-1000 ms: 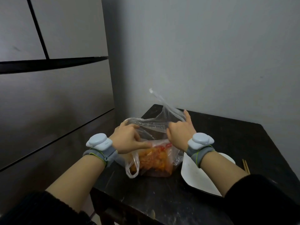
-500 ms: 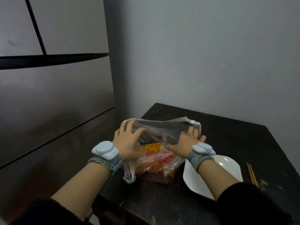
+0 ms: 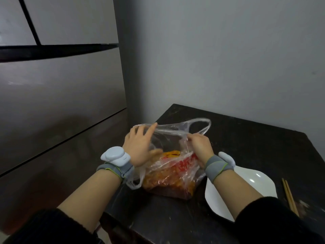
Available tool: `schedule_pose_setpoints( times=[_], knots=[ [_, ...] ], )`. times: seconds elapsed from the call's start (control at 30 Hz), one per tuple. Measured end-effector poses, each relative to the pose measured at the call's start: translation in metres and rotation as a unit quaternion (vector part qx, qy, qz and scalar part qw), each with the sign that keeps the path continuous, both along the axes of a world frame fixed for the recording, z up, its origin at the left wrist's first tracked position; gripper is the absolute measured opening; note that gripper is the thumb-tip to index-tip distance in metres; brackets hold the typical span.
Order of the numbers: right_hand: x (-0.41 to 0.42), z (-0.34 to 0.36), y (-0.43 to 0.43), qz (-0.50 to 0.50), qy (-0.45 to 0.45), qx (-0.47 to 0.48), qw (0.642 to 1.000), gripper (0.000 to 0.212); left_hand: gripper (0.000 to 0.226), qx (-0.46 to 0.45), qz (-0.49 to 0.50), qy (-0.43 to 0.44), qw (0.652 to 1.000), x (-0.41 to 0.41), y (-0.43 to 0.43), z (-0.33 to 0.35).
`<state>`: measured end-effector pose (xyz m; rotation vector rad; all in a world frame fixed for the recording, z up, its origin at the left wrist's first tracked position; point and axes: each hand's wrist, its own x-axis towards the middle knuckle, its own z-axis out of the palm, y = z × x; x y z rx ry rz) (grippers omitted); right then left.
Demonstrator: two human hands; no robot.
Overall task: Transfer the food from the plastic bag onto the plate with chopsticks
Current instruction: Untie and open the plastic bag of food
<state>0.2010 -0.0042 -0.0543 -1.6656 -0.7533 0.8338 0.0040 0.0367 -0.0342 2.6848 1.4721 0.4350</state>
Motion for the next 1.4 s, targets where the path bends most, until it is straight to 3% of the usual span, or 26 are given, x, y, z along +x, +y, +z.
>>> schedule_pose_setpoints(
  times=[0.13, 0.23, 0.3, 0.43, 0.47, 0.57, 0.6, 0.67, 0.7, 0.77, 0.83, 0.9, 0.97, 1.03, 1.1, 1.17, 1.27, 1.4],
  knots=[
    [0.003, 0.011, -0.007, 0.0, 0.191, 0.012, 0.982, 0.012, 0.041, 0.017, 0.051, -0.027, 0.998, 0.012, 0.004, -0.008],
    [0.013, 0.01, -0.01, 0.007, 0.254, 0.028, 0.967, 0.015, 0.026, -0.023, 0.06, -0.167, 0.984, 0.019, 0.007, -0.009],
    [0.018, 0.011, -0.011, 0.029, 0.281, 0.023, 0.959, 0.023, 0.027, -0.109, 0.06, -0.279, 0.952, 0.02, 0.012, -0.005],
    [0.02, 0.011, -0.01, 0.088, 0.305, -0.046, 0.947, 0.018, 0.034, -0.261, 0.076, -0.451, 0.85, 0.023, 0.017, 0.008],
    [0.02, 0.011, -0.009, 0.097, 0.314, -0.054, 0.943, 0.019, 0.036, -0.313, 0.092, -0.496, 0.804, 0.025, 0.019, 0.01],
    [0.022, 0.01, -0.004, 0.103, 0.341, -0.053, 0.933, 0.021, 0.041, -0.517, 0.112, -0.592, 0.608, 0.027, 0.026, 0.014],
    [0.024, 0.008, -0.003, 0.1, 0.35, -0.049, 0.93, 0.021, 0.041, -0.562, 0.112, -0.589, 0.57, 0.026, 0.029, 0.013],
    [0.027, 0.004, -0.003, 0.094, 0.352, -0.052, 0.93, 0.02, 0.039, -0.599, 0.115, -0.569, 0.552, 0.02, 0.036, 0.009],
    [0.029, 0.002, -0.004, 0.094, 0.341, -0.057, 0.934, 0.019, 0.039, -0.601, 0.122, -0.563, 0.554, 0.017, 0.037, 0.007],
    [0.031, 0.001, -0.005, 0.085, 0.294, -0.064, 0.95, 0.02, 0.035, -0.555, 0.146, -0.554, 0.603, 0.01, 0.038, 0.003],
    [0.033, 0.004, -0.003, 0.049, 0.208, -0.044, 0.976, 0.025, 0.021, -0.476, 0.147, -0.532, 0.685, 0.006, 0.036, 0.003],
    [0.034, 0.01, -0.004, 0.024, 0.055, -0.027, 0.998, 0.021, 0.015, -0.395, 0.125, -0.506, 0.757, 0.003, 0.031, 0.008],
    [0.034, 0.018, -0.009, 0.011, -0.112, -0.02, 0.993, 0.025, 0.033, -0.277, 0.109, -0.437, 0.849, 0.001, 0.024, 0.017],
    [0.031, 0.027, -0.018, -0.003, -0.234, 0.017, 0.972, 0.027, 0.028, -0.119, 0.067, -0.357, 0.924, 0.0, 0.011, 0.032],
    [0.023, 0.037, -0.031, 0.025, -0.305, 0.07, 0.949, 0.019, 0.016, -0.046, -0.014, -0.302, 0.952, 0.001, -0.007, 0.048],
    [0.014, 0.042, -0.044, 0.104, -0.372, 0.087, 0.918, 0.017, 0.015, -0.064, -0.08, -0.219, 0.97, 0.001, -0.027, 0.059],
    [0.0, 0.04, -0.058, 0.211, -0.489, 0.015, 0.847, 0.026, 0.032, -0.078, -0.109, -0.031, 0.99, 0.002, -0.043, 0.057],
    [-0.007, 0.034, -0.073, 0.245, -0.623, -0.066, 0.74, 0.026, 0.053, -0.059, -0.085, 0.098, 0.99, 0.001, -0.052, 0.035]
  ],
)
